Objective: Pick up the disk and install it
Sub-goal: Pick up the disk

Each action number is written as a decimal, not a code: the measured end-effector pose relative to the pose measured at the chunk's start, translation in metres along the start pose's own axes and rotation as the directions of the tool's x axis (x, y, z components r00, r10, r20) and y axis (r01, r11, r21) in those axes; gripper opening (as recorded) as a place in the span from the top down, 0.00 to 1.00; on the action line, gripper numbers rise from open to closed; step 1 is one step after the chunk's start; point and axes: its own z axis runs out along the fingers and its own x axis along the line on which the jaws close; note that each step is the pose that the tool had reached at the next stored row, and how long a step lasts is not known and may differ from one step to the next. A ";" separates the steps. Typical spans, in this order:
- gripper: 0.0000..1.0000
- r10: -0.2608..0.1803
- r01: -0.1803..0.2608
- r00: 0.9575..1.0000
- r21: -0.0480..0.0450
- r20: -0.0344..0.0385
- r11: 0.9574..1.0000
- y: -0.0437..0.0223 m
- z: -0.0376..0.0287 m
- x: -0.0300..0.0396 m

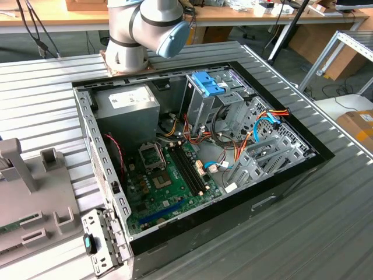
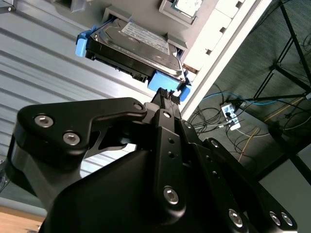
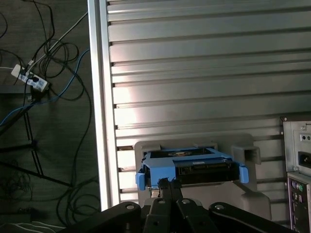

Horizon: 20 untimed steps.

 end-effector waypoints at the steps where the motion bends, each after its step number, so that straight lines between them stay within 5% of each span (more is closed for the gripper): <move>1: 0.89 0.000 0.000 1.000 0.000 0.000 1.000 0.0000 0.0000 0.0000; 9: 0.89 -0.006 0.006 1.000 0.000 0.000 1.000 0.0000 0.0000 0.0002; 14: 0.89 -0.097 0.097 0.995 0.002 -0.004 0.995 0.0000 0.0000 0.0002; 15: 0.89 -0.150 0.150 0.989 0.002 -0.006 0.989 0.0000 0.0001 0.0002; 18: 0.89 -0.281 0.281 0.960 0.003 -0.012 0.960 0.0000 0.0002 0.0002; 20: 0.89 -0.352 0.352 0.936 0.003 -0.015 0.936 0.0000 0.0004 0.0002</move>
